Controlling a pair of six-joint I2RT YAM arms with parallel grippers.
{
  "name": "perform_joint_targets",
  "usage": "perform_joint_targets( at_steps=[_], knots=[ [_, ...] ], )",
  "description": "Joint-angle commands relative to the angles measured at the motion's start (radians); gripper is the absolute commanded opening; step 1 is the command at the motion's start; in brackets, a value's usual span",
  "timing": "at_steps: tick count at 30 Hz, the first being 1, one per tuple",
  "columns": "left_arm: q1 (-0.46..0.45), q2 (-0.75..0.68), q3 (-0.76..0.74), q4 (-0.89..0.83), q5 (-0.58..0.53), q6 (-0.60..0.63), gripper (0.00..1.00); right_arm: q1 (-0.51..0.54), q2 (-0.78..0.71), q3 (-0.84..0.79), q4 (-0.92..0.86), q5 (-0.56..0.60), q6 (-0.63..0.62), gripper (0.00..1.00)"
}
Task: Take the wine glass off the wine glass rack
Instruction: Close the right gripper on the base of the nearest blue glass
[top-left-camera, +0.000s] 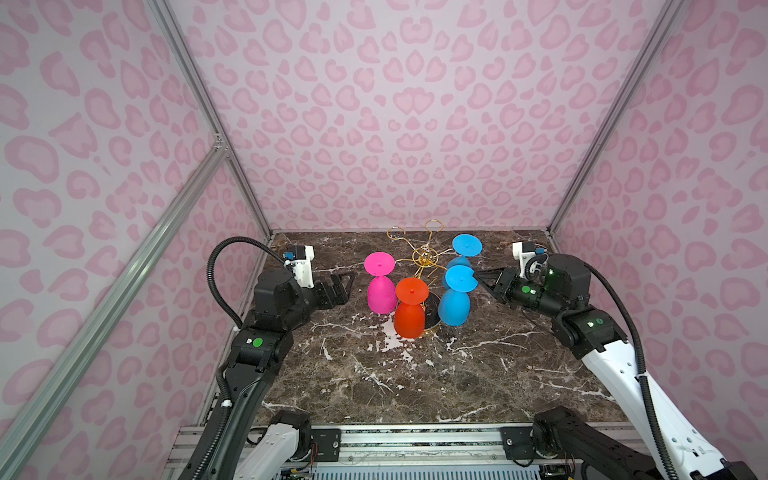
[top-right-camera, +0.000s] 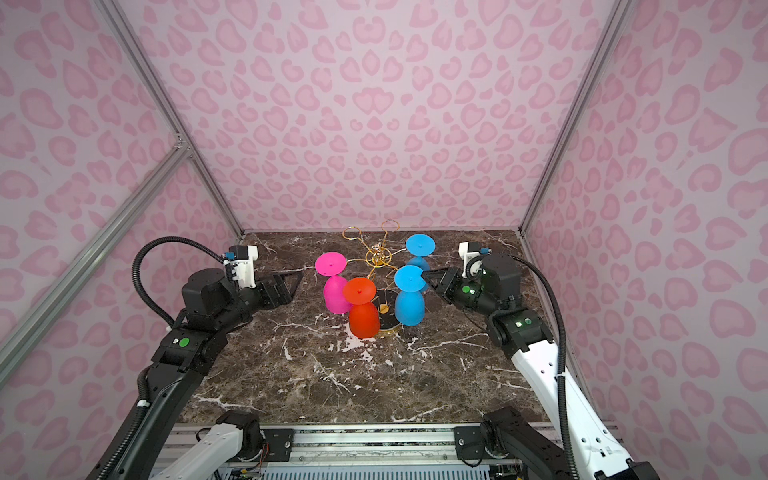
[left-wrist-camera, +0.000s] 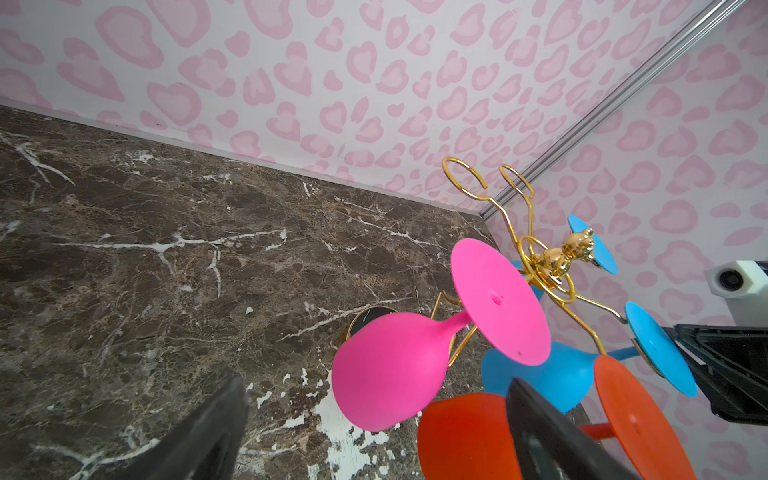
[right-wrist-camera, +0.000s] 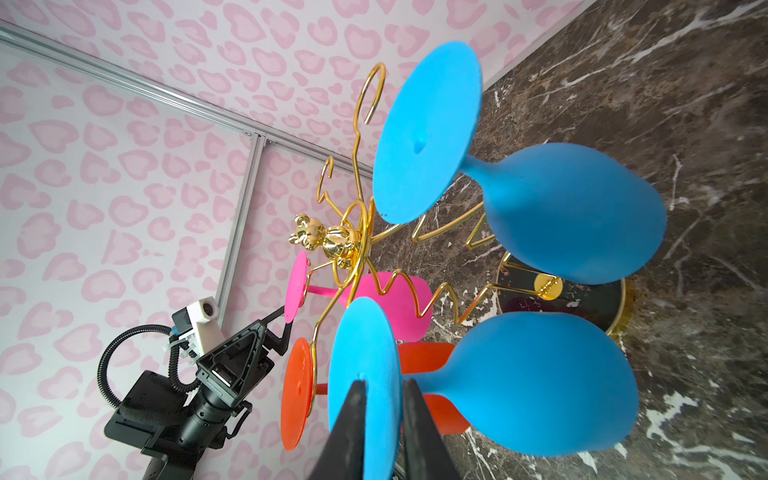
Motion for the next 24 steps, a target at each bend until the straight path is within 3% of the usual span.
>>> perform_joint_targets(
  at_steps=[1, 14, 24],
  knots=[
    [0.0, -0.005, 0.003, 0.019, 0.001, -0.008, 0.98, 0.004, -0.003, -0.001, 0.033, -0.014, 0.012, 0.14],
    [-0.003, -0.009, 0.002, 0.016, 0.005, -0.013, 0.98, 0.006, -0.007, -0.027, 0.029, -0.019, 0.014, 0.0],
    [-0.004, -0.009, 0.005, 0.015, 0.008, -0.021, 0.98, 0.007, -0.003, -0.045, 0.085, -0.035, 0.062, 0.0]
  ],
)
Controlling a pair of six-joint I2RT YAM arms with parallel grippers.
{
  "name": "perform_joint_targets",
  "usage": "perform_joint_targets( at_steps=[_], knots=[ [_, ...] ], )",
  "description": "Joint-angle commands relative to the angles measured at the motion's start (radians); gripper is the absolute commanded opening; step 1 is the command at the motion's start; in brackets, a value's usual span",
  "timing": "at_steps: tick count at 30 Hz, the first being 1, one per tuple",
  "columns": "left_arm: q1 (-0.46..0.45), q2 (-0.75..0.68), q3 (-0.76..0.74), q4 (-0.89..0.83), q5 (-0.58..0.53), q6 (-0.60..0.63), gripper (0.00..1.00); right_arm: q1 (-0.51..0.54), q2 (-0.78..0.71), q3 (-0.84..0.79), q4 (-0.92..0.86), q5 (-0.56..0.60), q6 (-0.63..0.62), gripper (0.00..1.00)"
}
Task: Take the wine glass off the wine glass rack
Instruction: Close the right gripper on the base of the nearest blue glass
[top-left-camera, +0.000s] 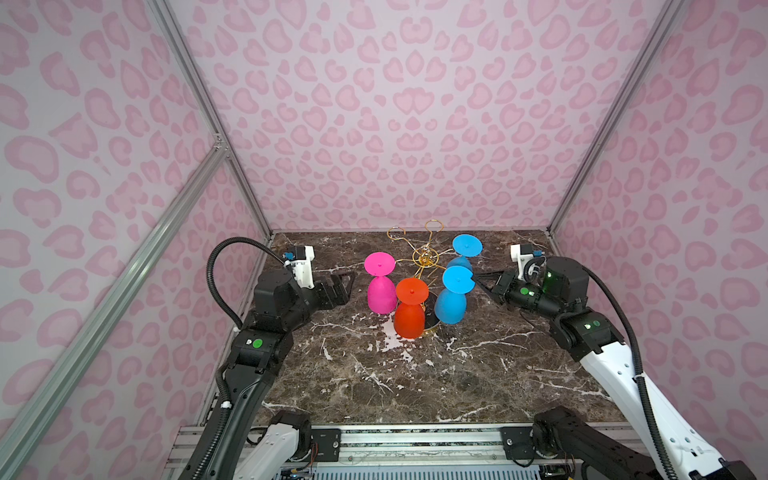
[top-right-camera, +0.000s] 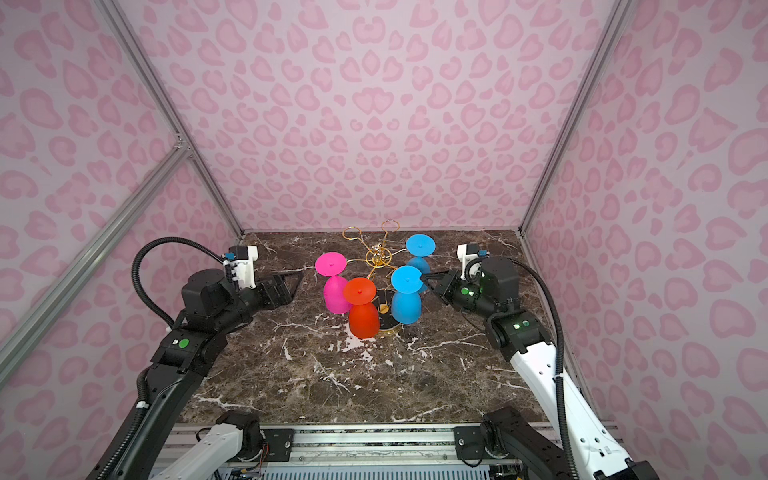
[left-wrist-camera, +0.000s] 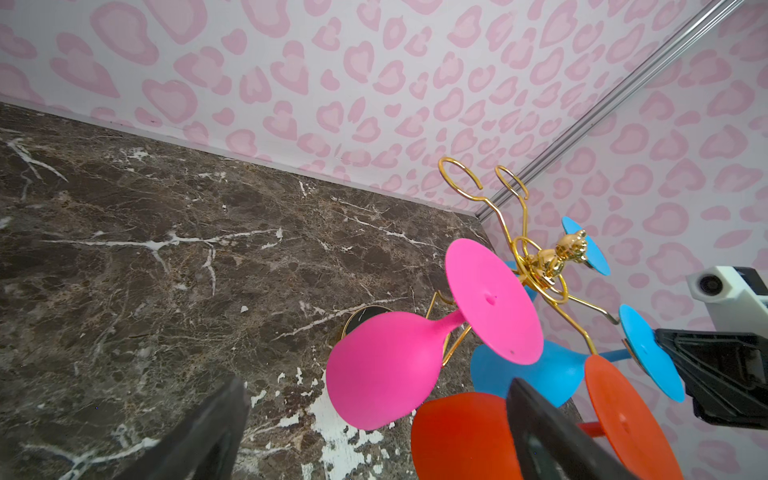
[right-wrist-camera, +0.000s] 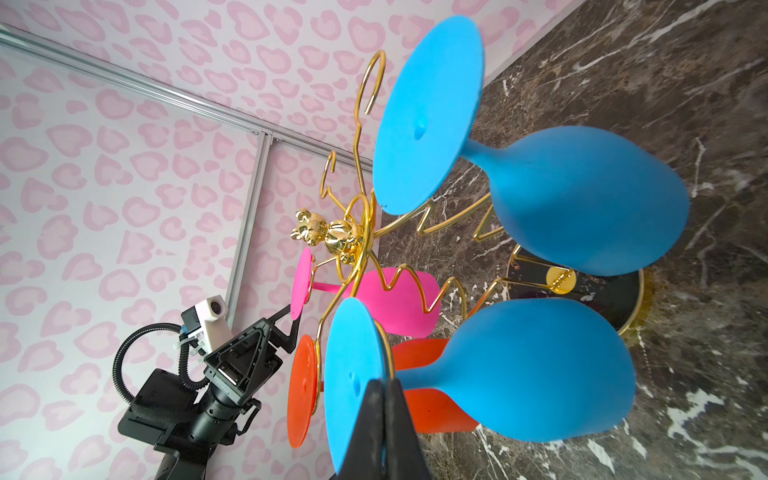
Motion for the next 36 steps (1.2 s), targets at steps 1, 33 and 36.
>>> perform_joint_targets(
  at_steps=[1, 33, 36],
  knots=[
    [0.0, -0.005, 0.005, 0.015, 0.008, -0.006, 0.98, 0.0, 0.006, -0.007, 0.039, -0.02, 0.022, 0.0],
    [-0.006, -0.005, 0.008, 0.009, 0.027, -0.023, 0.98, -0.001, 0.048, 0.006, 0.158, -0.051, 0.118, 0.0],
    [-0.006, -0.008, 0.015, 0.009, 0.033, -0.029, 0.98, -0.001, 0.048, -0.01, 0.185, -0.057, 0.14, 0.0]
  ],
)
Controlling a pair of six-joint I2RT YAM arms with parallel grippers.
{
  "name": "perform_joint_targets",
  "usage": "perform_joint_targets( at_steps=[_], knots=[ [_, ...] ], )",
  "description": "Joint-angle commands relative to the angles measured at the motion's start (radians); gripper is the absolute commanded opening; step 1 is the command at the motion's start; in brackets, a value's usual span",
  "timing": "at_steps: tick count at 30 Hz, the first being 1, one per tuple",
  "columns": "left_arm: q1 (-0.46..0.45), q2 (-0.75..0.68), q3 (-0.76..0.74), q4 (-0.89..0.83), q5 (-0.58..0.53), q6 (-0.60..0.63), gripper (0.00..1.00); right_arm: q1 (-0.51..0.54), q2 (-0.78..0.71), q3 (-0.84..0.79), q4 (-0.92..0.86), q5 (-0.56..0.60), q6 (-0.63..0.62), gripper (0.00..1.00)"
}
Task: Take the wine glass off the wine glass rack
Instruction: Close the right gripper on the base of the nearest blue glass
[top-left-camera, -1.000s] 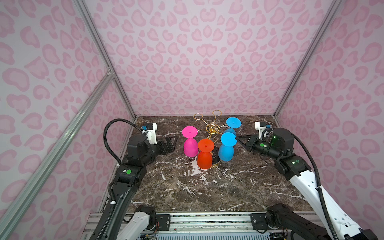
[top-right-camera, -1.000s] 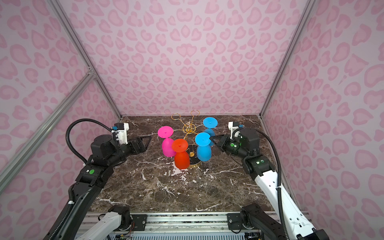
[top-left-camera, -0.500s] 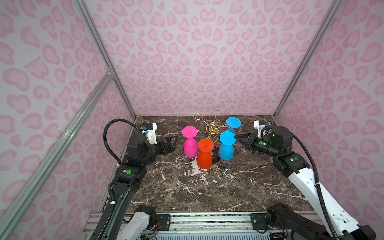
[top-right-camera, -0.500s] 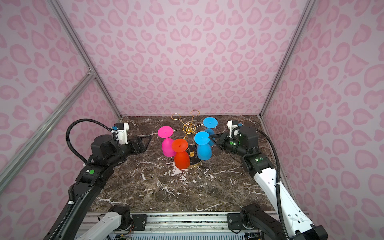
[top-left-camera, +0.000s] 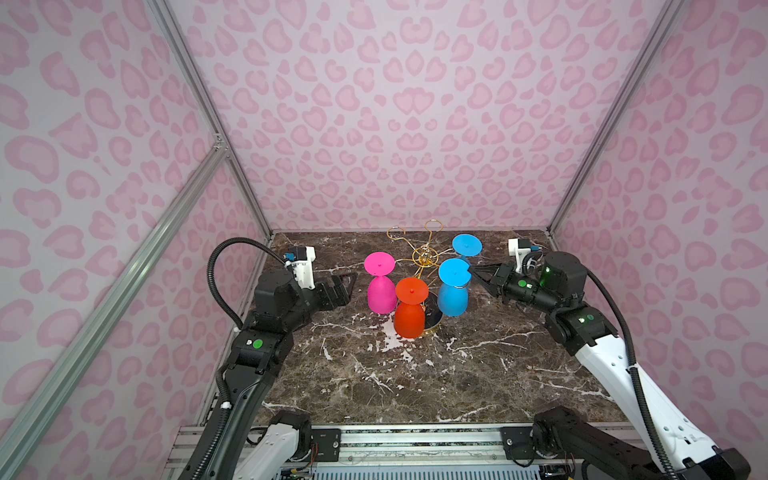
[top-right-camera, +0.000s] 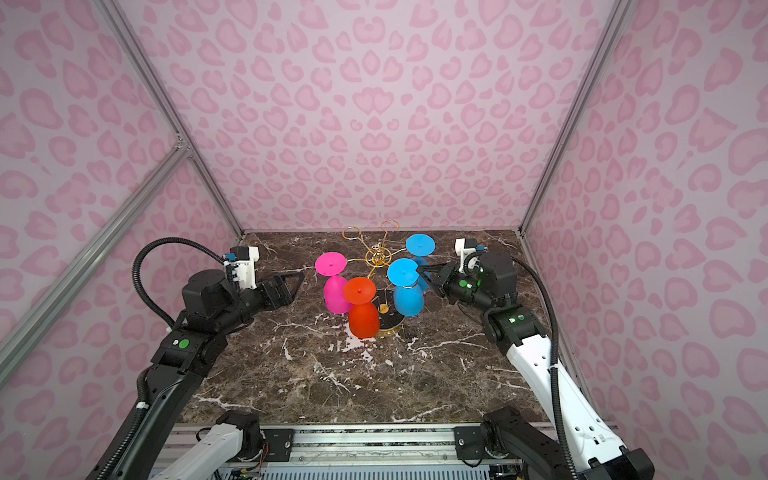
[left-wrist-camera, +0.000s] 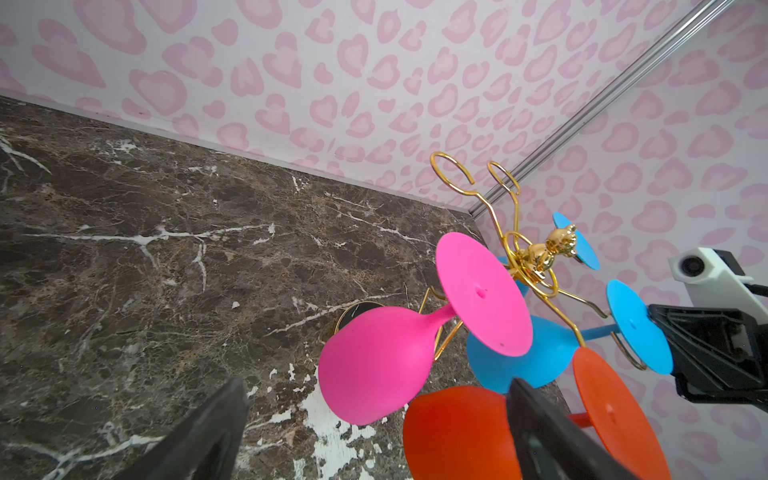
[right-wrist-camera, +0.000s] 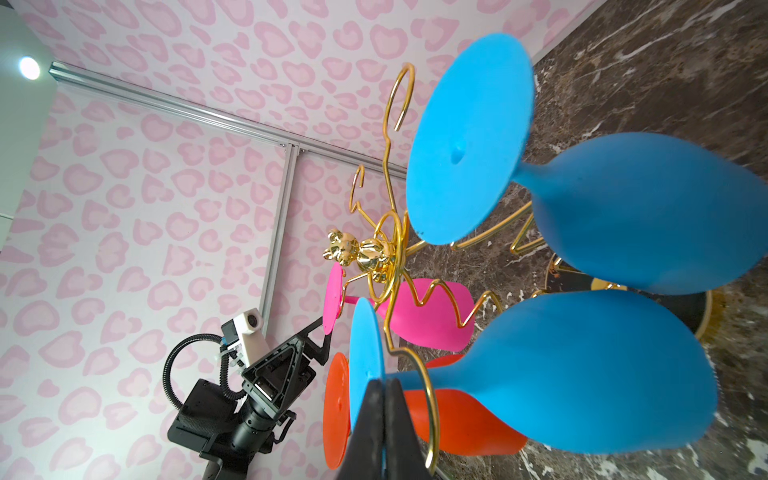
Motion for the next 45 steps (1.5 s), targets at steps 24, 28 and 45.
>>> perform_joint_targets(
  at_steps=[24, 28, 45],
  knots=[
    [-0.012, -0.008, 0.004, 0.01, 0.025, -0.021, 0.98, 0.02, 0.04, -0.006, 0.126, -0.022, 0.057, 0.0],
    [-0.013, -0.008, 0.004, 0.007, 0.025, -0.021, 0.98, 0.031, 0.051, 0.001, 0.133, -0.02, 0.059, 0.0],
    [-0.015, 0.003, 0.004, 0.006, 0.026, -0.029, 0.98, 0.065, -0.021, -0.025, 0.075, -0.006, 0.059, 0.0]
  ],
)
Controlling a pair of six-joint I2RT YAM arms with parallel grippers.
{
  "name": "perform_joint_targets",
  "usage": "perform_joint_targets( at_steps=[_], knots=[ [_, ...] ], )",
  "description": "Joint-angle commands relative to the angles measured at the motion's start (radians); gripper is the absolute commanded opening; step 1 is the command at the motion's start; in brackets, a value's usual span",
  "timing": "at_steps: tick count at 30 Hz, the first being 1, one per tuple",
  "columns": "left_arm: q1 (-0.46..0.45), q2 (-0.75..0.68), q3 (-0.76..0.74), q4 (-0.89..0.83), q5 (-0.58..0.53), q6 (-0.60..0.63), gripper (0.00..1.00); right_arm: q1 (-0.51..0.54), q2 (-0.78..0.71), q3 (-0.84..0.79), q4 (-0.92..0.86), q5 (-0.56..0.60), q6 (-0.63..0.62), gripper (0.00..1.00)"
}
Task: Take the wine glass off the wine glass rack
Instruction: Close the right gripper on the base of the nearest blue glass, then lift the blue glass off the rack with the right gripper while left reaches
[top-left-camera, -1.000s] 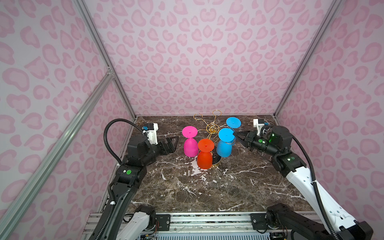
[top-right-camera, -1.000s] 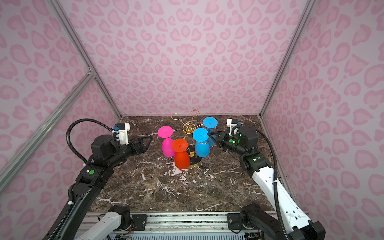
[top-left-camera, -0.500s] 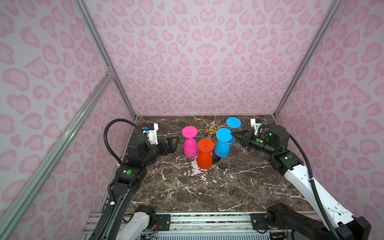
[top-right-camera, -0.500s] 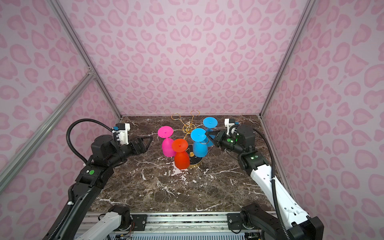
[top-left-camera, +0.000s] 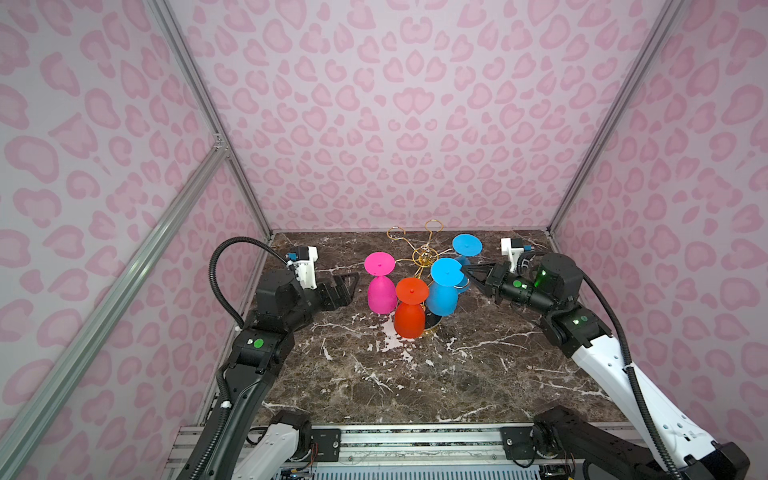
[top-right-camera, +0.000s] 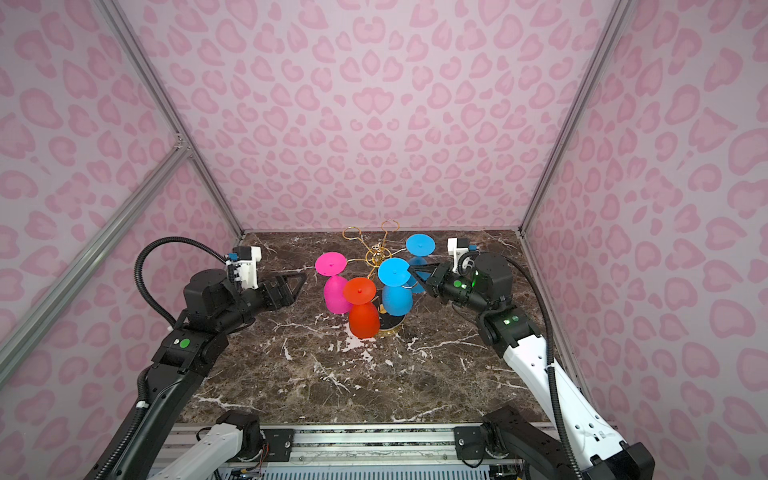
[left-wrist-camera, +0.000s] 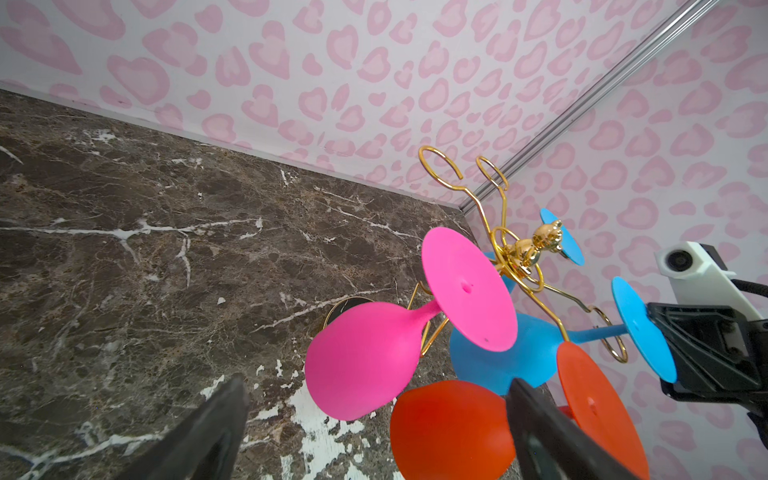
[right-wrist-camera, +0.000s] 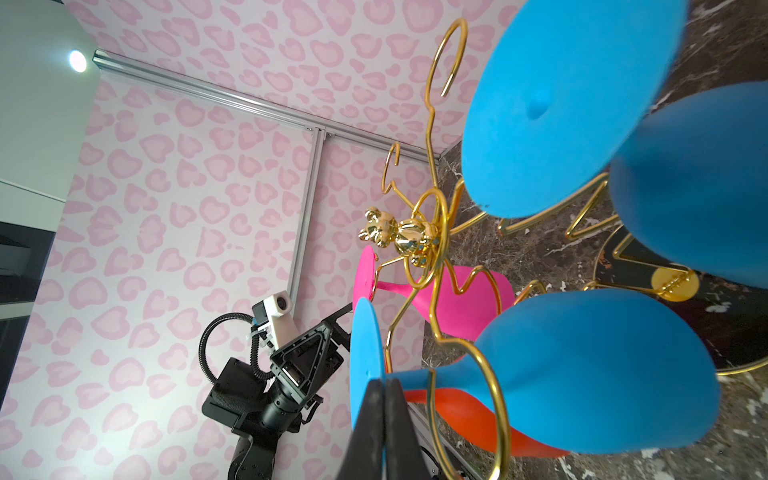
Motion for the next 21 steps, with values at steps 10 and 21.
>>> perform_joint_targets(
  at_steps=[10, 21],
  knots=[
    [0.001, -0.017, 0.001, -0.008, 0.022, -0.042, 0.98, 0.013, -0.063, -0.056, -0.052, -0.015, -0.013, 0.0],
    [-0.003, -0.047, 0.054, -0.072, 0.022, -0.253, 0.98, 0.012, -0.179, -0.045, -0.258, 0.001, -0.176, 0.0]
  ],
)
